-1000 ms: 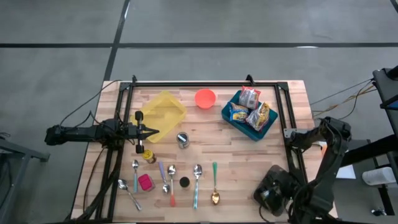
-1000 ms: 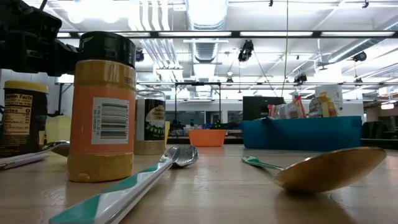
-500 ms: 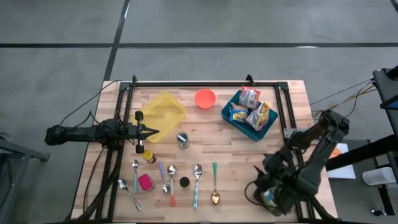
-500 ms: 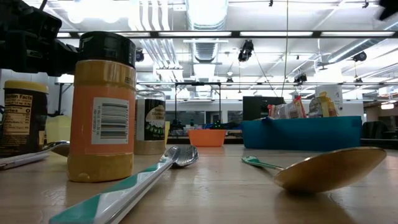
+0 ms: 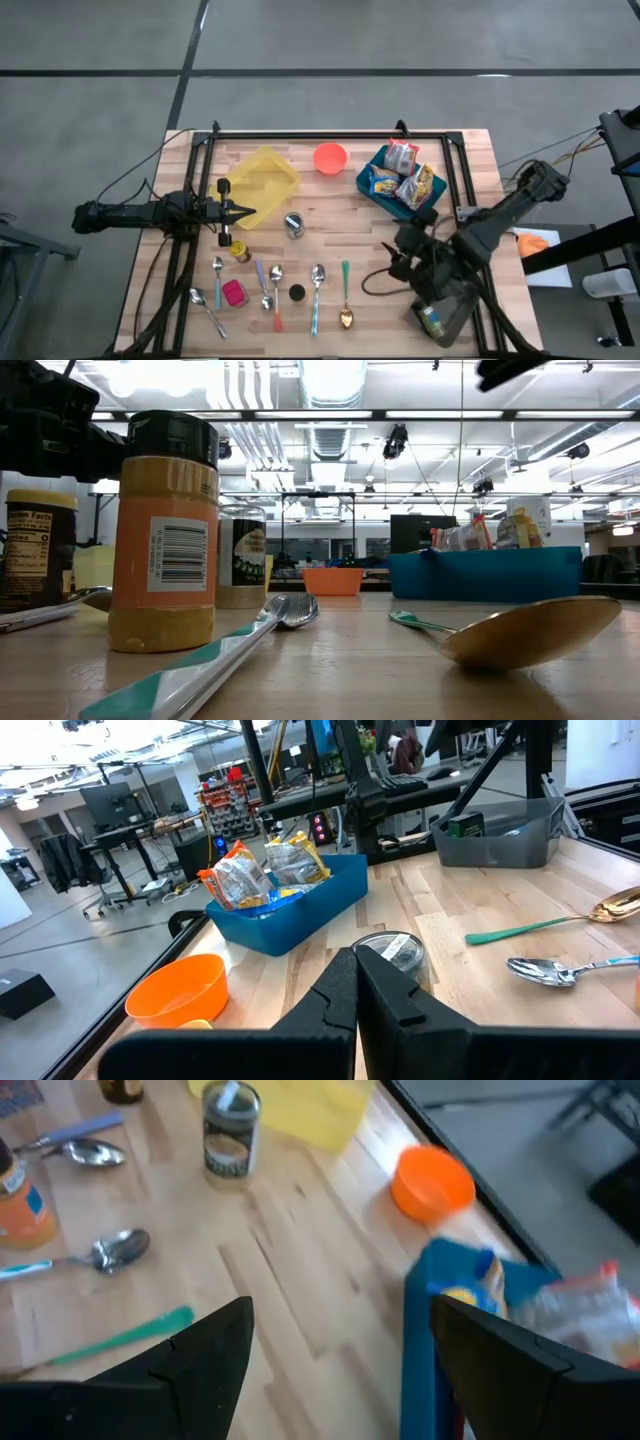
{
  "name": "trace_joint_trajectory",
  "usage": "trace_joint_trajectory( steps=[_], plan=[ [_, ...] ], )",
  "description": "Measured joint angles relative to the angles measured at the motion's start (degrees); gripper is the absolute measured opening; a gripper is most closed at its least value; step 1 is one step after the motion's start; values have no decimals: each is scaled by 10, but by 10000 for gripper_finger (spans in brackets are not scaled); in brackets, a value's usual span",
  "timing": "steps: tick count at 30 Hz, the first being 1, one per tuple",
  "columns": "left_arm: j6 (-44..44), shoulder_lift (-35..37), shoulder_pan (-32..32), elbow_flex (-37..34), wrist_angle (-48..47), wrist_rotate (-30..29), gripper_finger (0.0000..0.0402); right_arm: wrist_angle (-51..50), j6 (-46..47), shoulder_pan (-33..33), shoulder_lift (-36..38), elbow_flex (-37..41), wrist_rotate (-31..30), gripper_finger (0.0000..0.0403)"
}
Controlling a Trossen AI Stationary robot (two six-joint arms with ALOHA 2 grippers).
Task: Pick & Place Food Item
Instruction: Put the brown seasoning bottle into the black bin
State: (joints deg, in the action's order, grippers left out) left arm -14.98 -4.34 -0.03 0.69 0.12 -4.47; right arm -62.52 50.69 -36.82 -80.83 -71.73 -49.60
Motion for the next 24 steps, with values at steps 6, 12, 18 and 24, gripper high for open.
trace_joint_trajectory(
  steps=[6, 12, 18, 24],
  plan=[
    [0, 0, 0, 0, 0, 0, 0, 198, -206, 64, 57, 67, 48, 299],
    [0, 0, 0, 0, 0, 0, 0, 429, -377, 153, 122, 177, 166, 299],
    [0, 0, 0, 0, 0, 0, 0, 600, -460, 255, 144, 262, 305, 299],
    [0, 0, 0, 0, 0, 0, 0, 732, -493, 335, 96, 304, 424, 299]
  ],
)
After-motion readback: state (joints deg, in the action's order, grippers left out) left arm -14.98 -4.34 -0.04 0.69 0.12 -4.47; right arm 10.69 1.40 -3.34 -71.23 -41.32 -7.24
